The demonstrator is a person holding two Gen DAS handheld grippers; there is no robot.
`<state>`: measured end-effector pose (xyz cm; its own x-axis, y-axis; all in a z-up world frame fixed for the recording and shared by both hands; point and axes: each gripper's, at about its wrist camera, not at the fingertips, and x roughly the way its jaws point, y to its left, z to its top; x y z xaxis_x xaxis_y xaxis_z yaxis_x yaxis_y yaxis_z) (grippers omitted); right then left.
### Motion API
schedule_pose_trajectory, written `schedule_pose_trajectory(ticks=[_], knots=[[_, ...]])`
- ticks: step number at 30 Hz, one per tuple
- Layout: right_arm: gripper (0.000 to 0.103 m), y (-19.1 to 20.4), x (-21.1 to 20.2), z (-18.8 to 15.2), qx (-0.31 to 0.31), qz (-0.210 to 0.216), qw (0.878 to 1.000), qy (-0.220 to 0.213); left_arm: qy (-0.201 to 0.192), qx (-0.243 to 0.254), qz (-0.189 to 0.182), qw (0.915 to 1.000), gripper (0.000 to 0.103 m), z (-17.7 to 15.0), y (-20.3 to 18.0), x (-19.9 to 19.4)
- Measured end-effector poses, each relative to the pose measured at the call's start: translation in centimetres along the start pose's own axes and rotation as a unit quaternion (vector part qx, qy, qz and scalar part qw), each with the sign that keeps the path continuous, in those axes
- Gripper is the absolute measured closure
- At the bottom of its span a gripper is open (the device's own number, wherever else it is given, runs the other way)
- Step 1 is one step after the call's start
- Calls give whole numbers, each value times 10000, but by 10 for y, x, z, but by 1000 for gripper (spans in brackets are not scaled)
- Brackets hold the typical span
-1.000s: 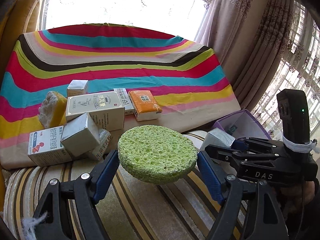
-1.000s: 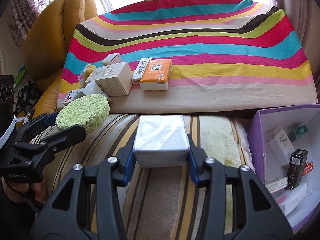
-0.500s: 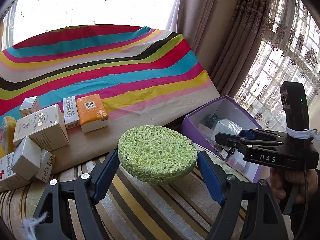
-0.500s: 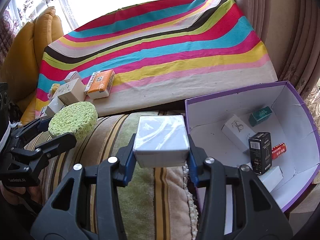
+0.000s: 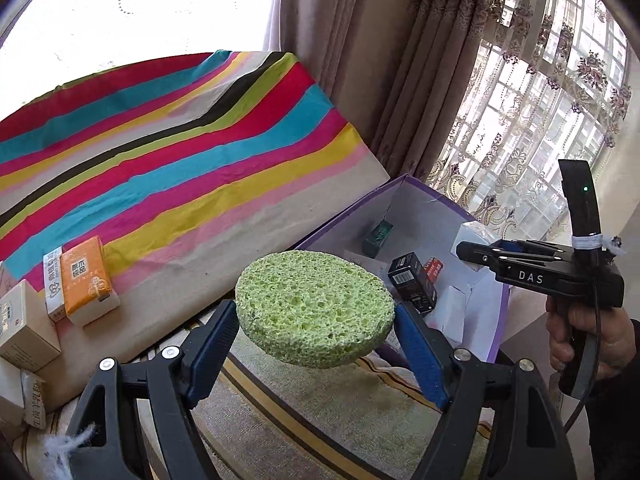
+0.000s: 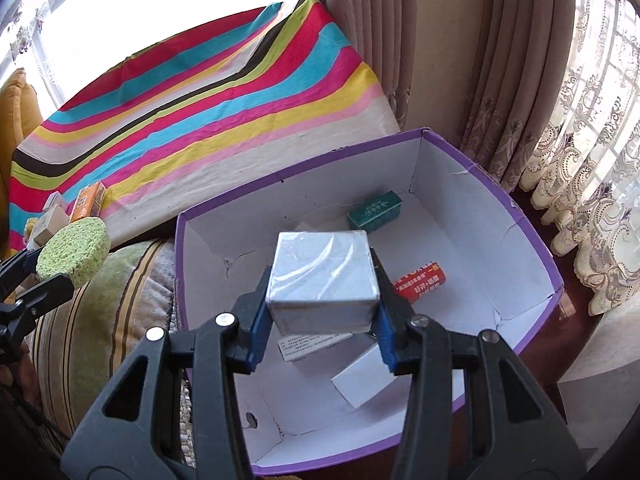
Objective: Organize objects
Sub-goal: 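Carry the sponge and silver box over the purple box and open both tools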
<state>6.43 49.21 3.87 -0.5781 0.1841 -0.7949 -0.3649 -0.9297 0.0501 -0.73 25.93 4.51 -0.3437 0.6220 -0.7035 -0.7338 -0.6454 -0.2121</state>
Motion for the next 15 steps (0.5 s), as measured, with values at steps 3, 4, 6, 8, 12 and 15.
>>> schedule_pose_trajectory(ticks=[3, 4, 6, 8, 12, 15], knots=[[54, -18, -2, 2, 131, -290, 9995, -46, 31, 166, -86, 9998, 23, 9, -15, 11], [54, -23, -2, 3, 168, -380, 9991, -54, 40, 219, -110, 9997, 23, 12, -20, 14], [54, -32, -3, 4, 237, -499, 9985, -63, 49, 314, -158, 9994, 23, 17, -29, 21], [54, -40, -3, 5, 284, -605, 9977, -75, 68, 391, -224, 9990, 23, 21, -36, 27], [54, -49, -4, 7, 381, -748, 9964, -94, 218, 526, -392, 9976, 22, 24, -51, 40], [43, -51, -4, 8, 435, -781, 9959, -101, 323, 582, -381, 9971, 20, 23, -55, 45]])
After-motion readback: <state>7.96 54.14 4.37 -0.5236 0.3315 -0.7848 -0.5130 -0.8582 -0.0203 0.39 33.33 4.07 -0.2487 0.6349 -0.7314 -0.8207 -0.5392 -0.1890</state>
